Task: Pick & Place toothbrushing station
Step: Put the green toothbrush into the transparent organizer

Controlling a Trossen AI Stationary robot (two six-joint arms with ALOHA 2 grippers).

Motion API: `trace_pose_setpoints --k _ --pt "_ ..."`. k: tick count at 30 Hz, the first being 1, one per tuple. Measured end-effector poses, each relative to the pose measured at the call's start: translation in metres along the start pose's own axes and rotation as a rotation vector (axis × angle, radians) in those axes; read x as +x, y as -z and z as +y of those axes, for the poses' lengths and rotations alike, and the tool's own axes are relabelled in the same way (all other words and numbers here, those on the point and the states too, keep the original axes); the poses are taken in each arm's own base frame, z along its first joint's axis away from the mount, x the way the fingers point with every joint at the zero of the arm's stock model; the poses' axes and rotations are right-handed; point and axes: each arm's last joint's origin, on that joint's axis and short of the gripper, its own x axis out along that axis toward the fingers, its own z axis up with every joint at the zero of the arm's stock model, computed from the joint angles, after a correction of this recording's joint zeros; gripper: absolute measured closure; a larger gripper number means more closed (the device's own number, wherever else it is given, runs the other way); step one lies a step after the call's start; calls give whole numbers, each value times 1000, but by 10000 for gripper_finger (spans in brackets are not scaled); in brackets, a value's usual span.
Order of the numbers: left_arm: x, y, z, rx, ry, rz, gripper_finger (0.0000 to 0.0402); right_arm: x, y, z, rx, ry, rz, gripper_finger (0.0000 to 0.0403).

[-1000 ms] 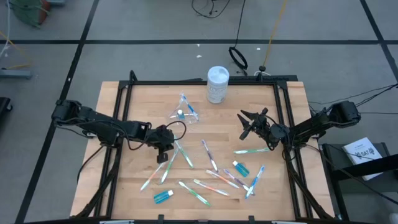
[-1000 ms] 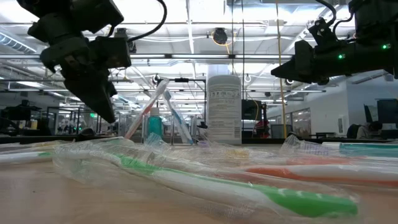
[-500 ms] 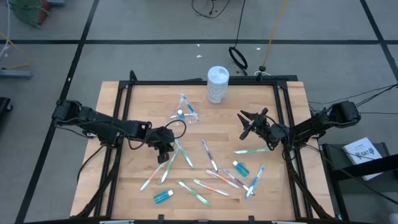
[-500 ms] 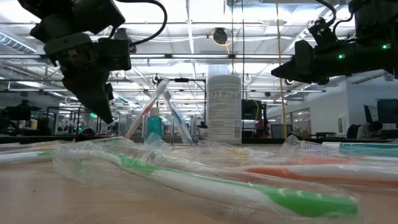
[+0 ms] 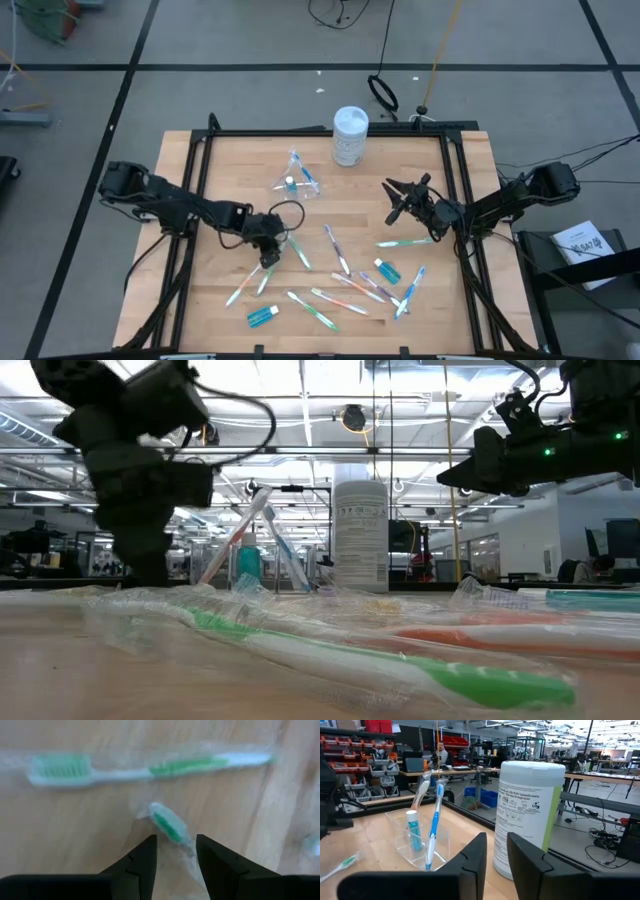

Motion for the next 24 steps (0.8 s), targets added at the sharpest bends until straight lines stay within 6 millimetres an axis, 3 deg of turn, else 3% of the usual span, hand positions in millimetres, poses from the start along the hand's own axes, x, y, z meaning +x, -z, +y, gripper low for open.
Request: trace_pose_setpoints --k 7,13,18,24 --pt "8 0 0 21 3 20 267 0 0 0 0 0 0 342" --pt "2 -2 2 79 -4 -10 332 0 0 0 0 0 0 342" --pt "-7 -8 4 83 7 -51 393 0 0 0 -1 0 1 342" --pt "-33 -20 7 206 -74 -221 391 0 0 0 -1 0 1 342"
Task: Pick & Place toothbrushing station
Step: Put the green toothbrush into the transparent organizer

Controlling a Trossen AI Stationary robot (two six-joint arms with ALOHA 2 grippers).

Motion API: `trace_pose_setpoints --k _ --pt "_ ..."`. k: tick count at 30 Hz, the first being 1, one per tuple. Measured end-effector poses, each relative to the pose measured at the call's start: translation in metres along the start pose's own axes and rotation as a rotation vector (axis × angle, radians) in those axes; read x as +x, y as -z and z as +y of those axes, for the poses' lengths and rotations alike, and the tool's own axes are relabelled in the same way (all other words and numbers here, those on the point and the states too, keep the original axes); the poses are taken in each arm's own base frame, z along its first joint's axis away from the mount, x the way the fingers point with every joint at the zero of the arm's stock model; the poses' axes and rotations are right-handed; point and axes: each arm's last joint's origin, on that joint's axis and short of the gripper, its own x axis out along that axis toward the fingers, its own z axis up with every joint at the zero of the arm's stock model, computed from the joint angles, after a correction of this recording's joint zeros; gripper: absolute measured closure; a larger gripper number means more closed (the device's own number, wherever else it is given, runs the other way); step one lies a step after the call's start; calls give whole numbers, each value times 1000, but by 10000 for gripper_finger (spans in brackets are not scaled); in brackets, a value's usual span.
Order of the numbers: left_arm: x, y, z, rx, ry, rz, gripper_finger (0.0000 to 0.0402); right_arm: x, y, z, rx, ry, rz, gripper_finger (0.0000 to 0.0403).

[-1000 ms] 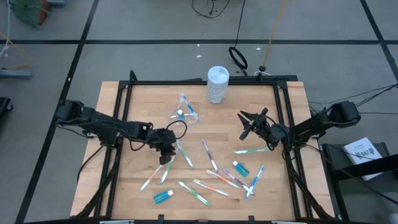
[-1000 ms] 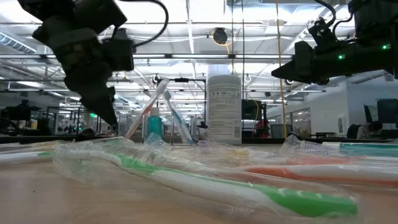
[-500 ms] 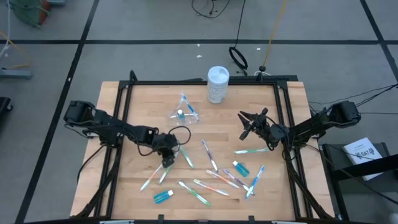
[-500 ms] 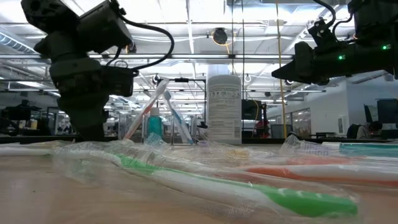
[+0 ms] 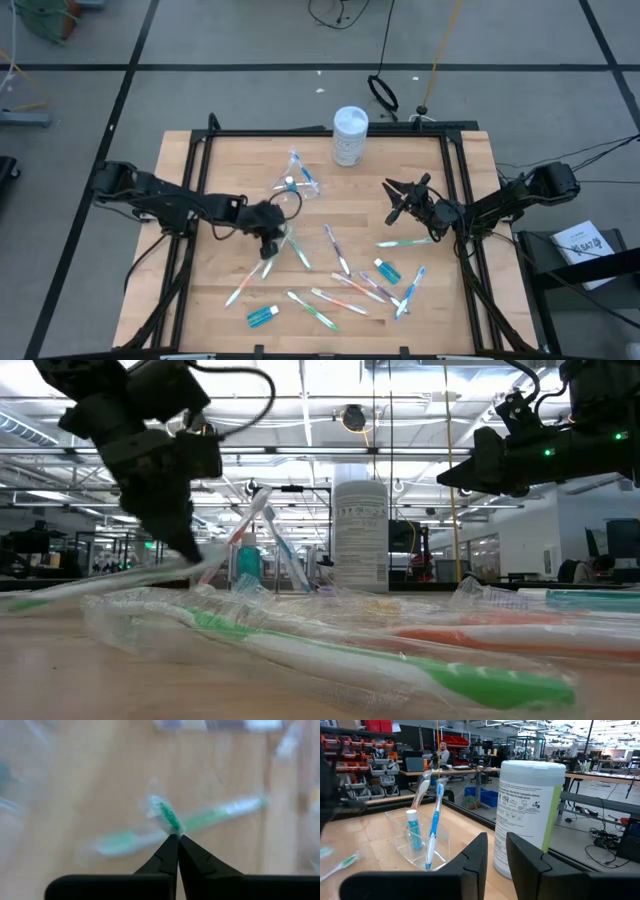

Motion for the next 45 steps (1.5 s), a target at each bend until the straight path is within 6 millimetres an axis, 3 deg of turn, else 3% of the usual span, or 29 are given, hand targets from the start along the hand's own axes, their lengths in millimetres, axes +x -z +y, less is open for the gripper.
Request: trace_pose_setpoints --k 5,13,17,21,34,45 --pt "-32 -18 7 102 -231 -248 395 0 0 0 0 0 0 342" --pt "-88 -40 16 168 -815 -584 395 0 0 0 -7 0 1 342" --pt "-97 -46 17 157 -892 -645 397 0 0 0 -8 0 1 342" --pt "-92 -49 23 130 -894 -647 396 0 1 0 -18 0 11 342" --pt "-26 -36 59 92 -994 -408 396 0 3 0 -28 0 24 342" --pt "-11 -34 56 79 -769 -382 376 0 3 0 -28 0 25 342"
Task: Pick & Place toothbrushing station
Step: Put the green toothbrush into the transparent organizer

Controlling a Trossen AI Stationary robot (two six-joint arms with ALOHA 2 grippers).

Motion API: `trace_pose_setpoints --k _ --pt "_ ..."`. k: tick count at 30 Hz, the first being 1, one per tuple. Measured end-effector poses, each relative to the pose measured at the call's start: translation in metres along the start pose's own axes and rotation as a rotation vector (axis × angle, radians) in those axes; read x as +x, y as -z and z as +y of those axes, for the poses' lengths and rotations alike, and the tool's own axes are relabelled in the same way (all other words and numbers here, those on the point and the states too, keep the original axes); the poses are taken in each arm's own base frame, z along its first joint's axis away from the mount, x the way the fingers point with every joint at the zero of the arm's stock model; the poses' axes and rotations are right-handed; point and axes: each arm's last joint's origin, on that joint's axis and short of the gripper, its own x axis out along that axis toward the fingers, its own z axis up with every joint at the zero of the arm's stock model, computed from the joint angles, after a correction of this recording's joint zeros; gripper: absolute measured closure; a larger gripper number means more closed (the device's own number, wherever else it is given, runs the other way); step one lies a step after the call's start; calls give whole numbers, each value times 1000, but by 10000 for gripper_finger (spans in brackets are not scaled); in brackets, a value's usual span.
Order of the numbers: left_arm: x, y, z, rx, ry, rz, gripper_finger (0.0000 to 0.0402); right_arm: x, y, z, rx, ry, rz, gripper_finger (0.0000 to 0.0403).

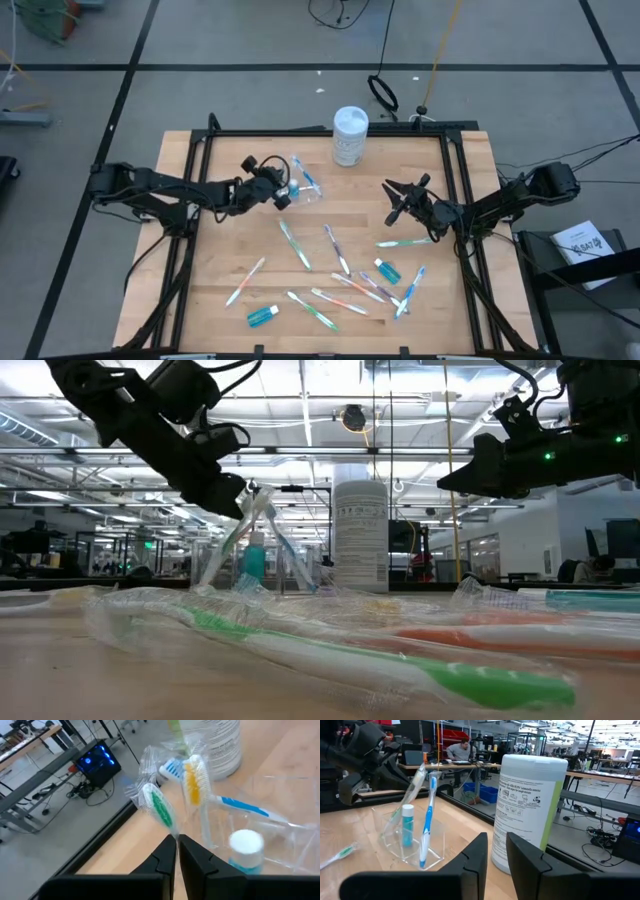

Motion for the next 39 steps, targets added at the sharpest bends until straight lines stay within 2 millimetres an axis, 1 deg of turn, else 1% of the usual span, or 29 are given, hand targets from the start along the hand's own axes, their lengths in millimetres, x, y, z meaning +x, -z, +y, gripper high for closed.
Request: trace_pose_setpoints --k 11,13,15,23,26,29,34,39 --pt "0 3 1 21 -14 24 374 0 0 0 1 0 0 342" --pt "0 3 1 30 -14 25 369 0 0 0 1 0 0 342" --pt "1 3 2 28 -17 25 355 0 0 0 0 0 0 342" --pt "-2 1 2 84 -13 13 276 0 0 0 -1 0 0 342" --pt "-10 -10 3 70 -3 -26 256 0 0 0 -1 0 -1 342" --pt "-25 -24 5 32 26 -94 244 0 0 0 -2 0 -1 342" --pt "-54 -43 9 -22 91 -205 241 0 0 0 1 4 -3 342" --pt "-74 -49 14 -53 137 -267 240 4 -3 -4 26 26 -22 342"
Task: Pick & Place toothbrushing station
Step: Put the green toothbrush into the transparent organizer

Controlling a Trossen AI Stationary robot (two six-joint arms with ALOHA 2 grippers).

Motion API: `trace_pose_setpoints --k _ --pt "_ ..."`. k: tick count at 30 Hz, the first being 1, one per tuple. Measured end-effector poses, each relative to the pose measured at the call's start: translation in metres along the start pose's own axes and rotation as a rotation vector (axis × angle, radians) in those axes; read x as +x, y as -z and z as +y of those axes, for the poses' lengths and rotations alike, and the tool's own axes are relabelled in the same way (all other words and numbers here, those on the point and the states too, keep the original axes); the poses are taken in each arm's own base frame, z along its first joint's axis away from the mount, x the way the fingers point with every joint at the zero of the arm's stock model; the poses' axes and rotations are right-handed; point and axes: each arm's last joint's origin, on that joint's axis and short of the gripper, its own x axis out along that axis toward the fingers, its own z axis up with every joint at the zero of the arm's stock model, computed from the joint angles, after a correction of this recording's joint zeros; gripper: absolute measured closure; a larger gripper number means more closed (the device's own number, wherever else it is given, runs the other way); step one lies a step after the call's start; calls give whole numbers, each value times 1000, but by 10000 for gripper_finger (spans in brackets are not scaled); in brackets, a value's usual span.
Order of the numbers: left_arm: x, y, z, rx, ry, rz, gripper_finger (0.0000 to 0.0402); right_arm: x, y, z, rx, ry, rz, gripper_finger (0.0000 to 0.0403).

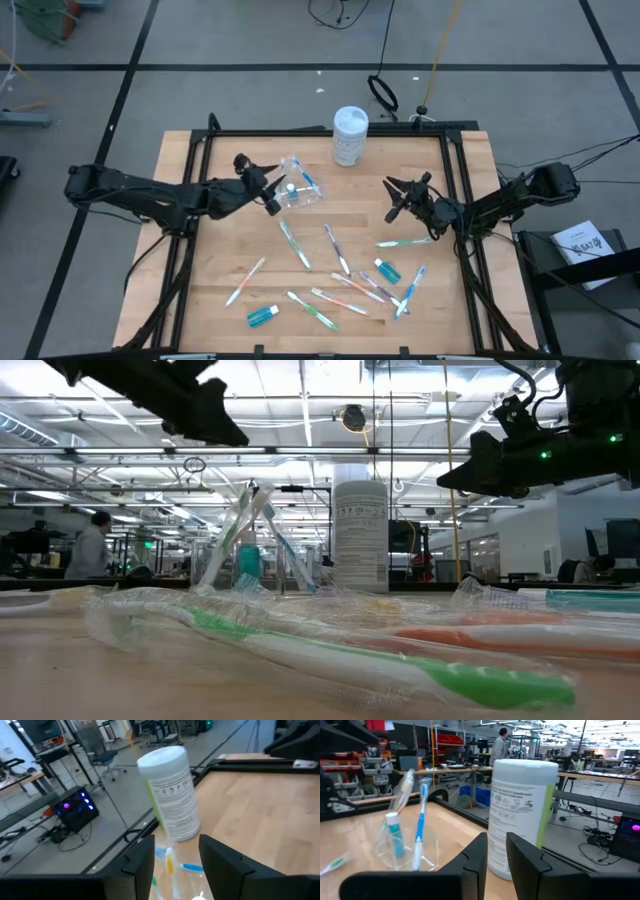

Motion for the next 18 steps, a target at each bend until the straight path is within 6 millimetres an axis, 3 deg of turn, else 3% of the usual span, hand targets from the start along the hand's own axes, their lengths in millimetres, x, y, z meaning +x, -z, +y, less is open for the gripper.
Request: trace_pose_setpoints --k 4,9,13,18 --pt "-7 -2 -1 -17 24 -12 240 2 0 0 48 -84 1 342" --pt "-8 0 -3 1 35 5 240 5 -5 10 107 -321 -5 342" --pt "-5 4 -5 19 32 27 240 12 -26 32 115 -501 -41 348" --pt "-5 3 -5 21 31 19 240 32 -34 66 -2 -551 102 365"
